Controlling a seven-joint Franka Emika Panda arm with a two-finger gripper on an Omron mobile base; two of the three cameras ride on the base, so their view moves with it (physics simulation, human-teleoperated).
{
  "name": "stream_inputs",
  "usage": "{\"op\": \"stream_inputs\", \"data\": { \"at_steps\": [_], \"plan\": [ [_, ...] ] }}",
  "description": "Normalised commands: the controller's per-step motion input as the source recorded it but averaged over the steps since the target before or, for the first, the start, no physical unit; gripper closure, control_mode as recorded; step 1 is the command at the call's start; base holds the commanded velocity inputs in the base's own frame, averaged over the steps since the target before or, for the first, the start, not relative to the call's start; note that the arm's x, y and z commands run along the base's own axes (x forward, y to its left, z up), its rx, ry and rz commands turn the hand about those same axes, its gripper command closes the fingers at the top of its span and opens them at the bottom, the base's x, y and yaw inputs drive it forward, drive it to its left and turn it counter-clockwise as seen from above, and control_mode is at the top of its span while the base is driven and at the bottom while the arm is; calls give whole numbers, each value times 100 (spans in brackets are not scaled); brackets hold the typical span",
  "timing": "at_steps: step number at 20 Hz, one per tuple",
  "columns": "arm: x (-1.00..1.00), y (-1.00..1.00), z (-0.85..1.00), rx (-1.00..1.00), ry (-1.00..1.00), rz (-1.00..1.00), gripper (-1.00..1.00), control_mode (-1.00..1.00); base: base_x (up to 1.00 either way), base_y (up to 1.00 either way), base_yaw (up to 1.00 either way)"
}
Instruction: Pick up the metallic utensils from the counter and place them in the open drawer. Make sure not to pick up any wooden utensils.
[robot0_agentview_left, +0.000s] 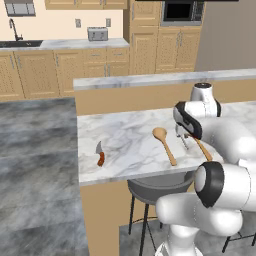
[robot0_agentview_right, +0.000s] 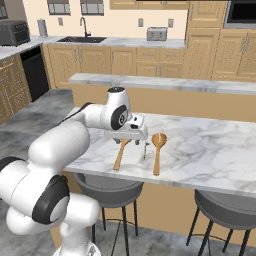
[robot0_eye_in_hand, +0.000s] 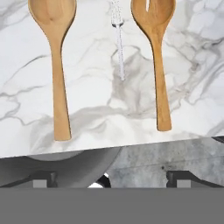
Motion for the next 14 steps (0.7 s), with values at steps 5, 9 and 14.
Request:
{"op": "stream_inputs", "data": {
  "at_steps": [5, 9, 14],
  "plan": [
    [13, -9, -7, 0, 0, 0, -100, -100, 0, 0, 0],
    [17, -8, -27, 0, -1, 0, -100, -100, 0, 0, 0],
    [29, 0, -27, 0, -3, 0, -100, -100, 0, 0, 0]
  ]
}}
